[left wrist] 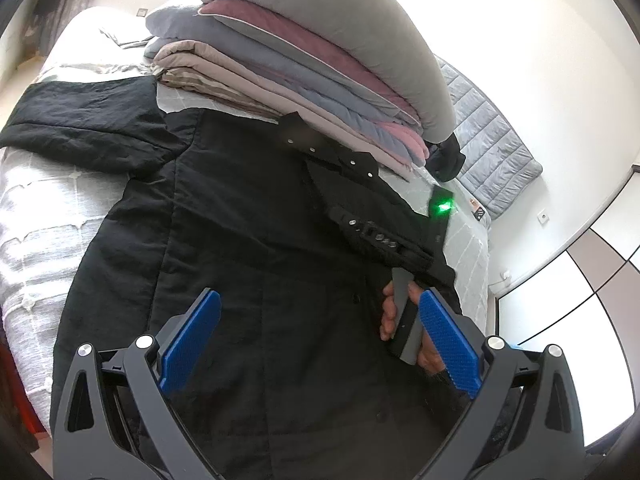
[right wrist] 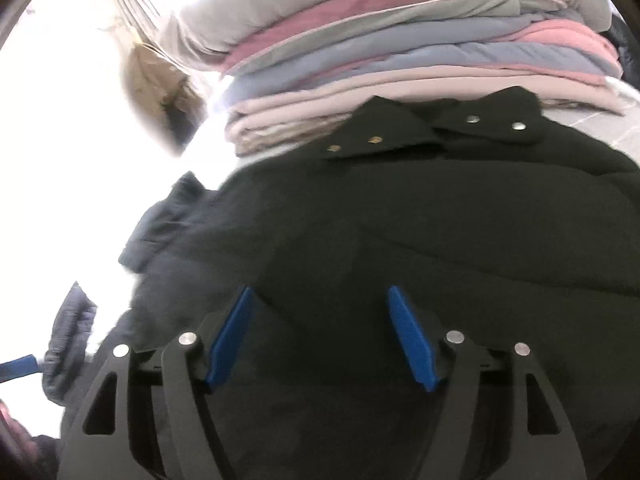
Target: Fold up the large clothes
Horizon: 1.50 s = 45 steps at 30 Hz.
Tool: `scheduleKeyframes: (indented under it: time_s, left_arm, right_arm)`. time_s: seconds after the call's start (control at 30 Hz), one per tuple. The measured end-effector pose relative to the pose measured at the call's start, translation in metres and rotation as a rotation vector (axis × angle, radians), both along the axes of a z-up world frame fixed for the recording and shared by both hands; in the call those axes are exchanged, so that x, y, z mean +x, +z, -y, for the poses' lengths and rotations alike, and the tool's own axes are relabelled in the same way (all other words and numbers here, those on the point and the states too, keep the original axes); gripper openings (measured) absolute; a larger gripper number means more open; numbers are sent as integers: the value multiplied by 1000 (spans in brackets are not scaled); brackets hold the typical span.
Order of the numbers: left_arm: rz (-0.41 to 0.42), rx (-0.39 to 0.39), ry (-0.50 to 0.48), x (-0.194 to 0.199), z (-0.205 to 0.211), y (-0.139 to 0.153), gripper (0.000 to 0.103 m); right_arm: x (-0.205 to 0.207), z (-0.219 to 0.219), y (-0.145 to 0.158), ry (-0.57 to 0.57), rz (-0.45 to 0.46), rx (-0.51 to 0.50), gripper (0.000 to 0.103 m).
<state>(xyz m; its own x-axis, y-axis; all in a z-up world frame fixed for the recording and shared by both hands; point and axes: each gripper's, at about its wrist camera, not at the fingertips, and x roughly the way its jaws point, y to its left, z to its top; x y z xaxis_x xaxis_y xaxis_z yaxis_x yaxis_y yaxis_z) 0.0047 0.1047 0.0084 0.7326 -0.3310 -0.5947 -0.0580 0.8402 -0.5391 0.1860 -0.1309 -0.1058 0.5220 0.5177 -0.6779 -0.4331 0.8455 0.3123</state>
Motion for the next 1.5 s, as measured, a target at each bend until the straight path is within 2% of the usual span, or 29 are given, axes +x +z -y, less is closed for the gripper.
scheduleKeyframes:
  time_s: [0.1,0.17,0.2,0.23,0.3,0.4,0.53,0.7,0.83,0.9,0.97,1.1,1.23,1.37,1.5]
  left_arm:
    - [1,0,1,-2,-1,0,96]
    - [0,0,2,-2,-2,-1,96]
    - [-1,0,2,-2,-2,-1,96]
    - [-2,1,2,-2,-2,-1,96]
    - [-3,5,3,-2,-2,-1,96]
    - [-10,-1,11,-2,-8,-2,96]
    - [-31,-99,47,-1,-36,-7,96]
    - [-38,-258,165,-3,-105,-17,96]
    - [-28,-388,312,-9,-190,-32,96]
    - [-18,-439,400,-14,-233,-41,96]
    - [-13,-493,511,-20,-283,-56,96]
    - [-43,-622,657,-24,-352,-101,96]
    - [-32,-641,746,-16,-387,-129,96]
    - [-30,-627,775,3,-402,-143,96]
    - [-16,-662,802,11,-422,-152,96]
  right_arm:
    - [-2,25,9,-96,23,95,75]
    - [7,39,-3,-182,-39,80,79]
    - [16,44,-19,-204,-128,42,79]
    - [21,45,-30,-184,-173,25,79]
    - [16,47,-21,-179,-157,38,79]
    - [-1,54,-3,-189,-143,111,79]
    - [-46,60,21,-158,-90,152,79]
    - [-115,76,14,-168,-159,183,79]
    - [-135,93,-15,-215,-245,181,82]
    - [-137,98,-22,-215,-221,215,82]
    - [-138,90,-21,-196,-194,169,85]
    - [-144,80,-20,-170,-154,97,92]
    - [-141,80,-21,-158,-149,110,94]
    - [-139,78,-23,-151,-144,104,96]
    - [-138,77,-24,-150,-145,111,96]
